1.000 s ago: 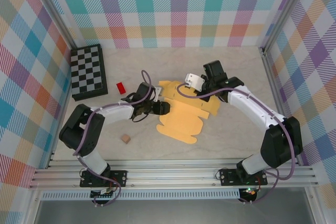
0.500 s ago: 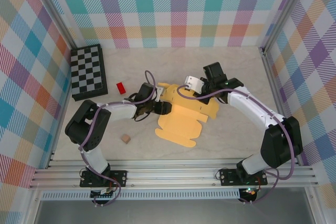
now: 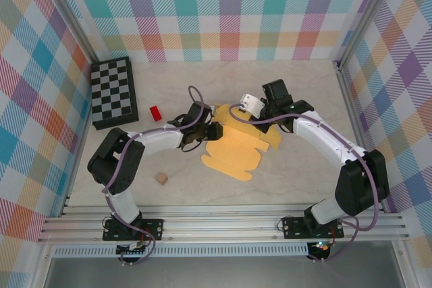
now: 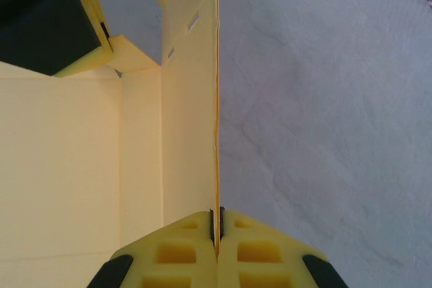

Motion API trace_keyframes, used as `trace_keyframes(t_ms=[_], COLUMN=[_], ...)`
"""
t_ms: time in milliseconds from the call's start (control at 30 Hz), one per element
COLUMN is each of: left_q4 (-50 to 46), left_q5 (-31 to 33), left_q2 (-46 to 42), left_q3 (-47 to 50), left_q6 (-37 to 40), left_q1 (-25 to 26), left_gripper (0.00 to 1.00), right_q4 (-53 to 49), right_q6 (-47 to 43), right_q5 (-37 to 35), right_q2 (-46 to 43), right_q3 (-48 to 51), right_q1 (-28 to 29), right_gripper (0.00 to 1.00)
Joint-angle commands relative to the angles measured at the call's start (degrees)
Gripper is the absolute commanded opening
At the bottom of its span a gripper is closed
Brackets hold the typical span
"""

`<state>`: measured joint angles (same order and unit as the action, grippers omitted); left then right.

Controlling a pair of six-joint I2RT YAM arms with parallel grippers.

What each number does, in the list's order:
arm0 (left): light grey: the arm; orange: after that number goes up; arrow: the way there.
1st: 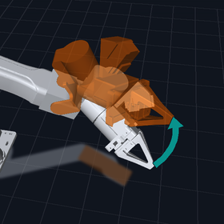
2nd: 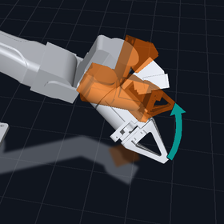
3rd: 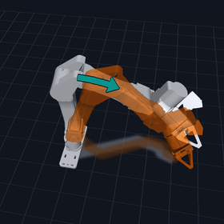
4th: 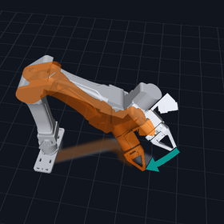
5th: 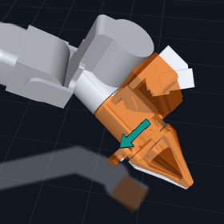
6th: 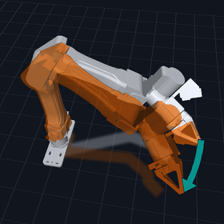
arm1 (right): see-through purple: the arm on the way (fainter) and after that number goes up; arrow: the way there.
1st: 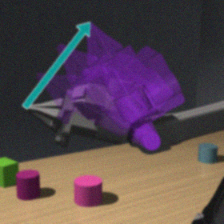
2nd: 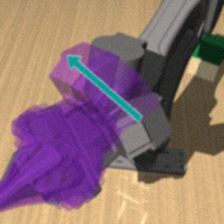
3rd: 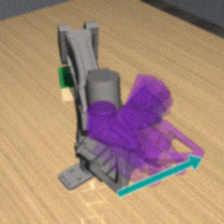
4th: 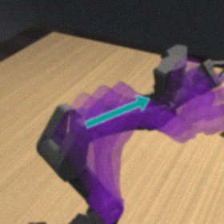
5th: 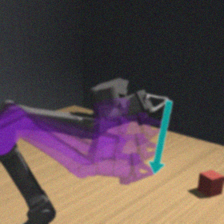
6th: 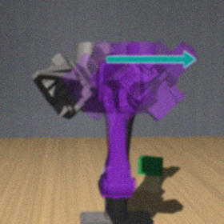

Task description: Fold the paper box

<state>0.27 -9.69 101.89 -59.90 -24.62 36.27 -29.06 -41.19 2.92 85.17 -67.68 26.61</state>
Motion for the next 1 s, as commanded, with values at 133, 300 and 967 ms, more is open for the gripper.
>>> trace_keyframes(t_ms=[133,300,967], left_q4=[1.03,5.99,-20.59], left_q5=[0.03,-3.17,12.09], left_q2=[3.02,4.37,-21.20], left_q3=[-0.98,0.09,2.26], left_q6=[-7.98,-10.99,7.17], left_q1=[1.93,1.96,-0.98], left_gripper=[0.31,0.48,0.53], right_q4=[5.45,6.15,8.55], right_q6=[3.22,3.05,-9.37], right_q5=[1.57,1.42,-8.55], right_q2=[-0.81,-0.20,1.16], right_q3=[5.08,6.87,6.72], right_q1=[0.66,0.68,0.68], right_gripper=[0.00,0.00,0.00])
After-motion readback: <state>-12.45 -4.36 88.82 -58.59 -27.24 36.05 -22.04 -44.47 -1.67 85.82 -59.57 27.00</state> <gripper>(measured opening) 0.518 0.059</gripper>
